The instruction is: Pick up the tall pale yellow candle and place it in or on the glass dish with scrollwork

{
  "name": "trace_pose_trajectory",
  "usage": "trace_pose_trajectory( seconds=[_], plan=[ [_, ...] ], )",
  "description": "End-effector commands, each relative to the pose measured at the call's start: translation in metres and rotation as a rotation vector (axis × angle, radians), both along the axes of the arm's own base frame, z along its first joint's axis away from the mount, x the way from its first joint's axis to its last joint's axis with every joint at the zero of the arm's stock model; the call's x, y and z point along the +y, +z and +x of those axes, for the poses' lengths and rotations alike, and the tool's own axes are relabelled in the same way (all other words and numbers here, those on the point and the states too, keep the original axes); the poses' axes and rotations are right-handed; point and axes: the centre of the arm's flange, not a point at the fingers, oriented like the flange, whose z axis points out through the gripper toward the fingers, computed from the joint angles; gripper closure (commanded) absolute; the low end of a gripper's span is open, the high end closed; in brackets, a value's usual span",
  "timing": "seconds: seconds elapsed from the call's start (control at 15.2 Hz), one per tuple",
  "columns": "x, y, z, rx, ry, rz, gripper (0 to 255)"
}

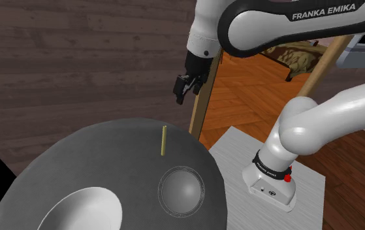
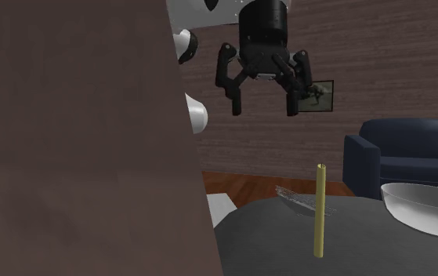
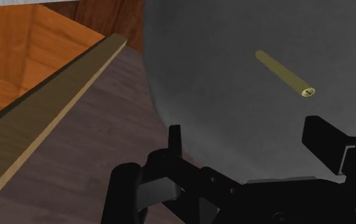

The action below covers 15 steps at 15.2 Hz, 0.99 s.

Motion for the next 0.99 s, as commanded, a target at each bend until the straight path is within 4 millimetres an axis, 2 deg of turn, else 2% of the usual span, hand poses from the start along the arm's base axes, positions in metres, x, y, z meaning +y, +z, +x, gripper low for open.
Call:
trace_pose_trajectory(
  seconds=[0.0, 0.4, 0.46, 0.92],
  plan=[
    [0.023, -0.014, 0.0, -0.017, 0.004, 0.001, 0],
    [0.092, -0.053, -0.002, -0.061, 0.018, 0.0, 0],
    [0.093, -0.054, -0.002, -0.062, 0.018, 0.0, 0],
    [0.093, -0.093, 0.006, -0.062, 0.018, 0.0, 0]
  ],
)
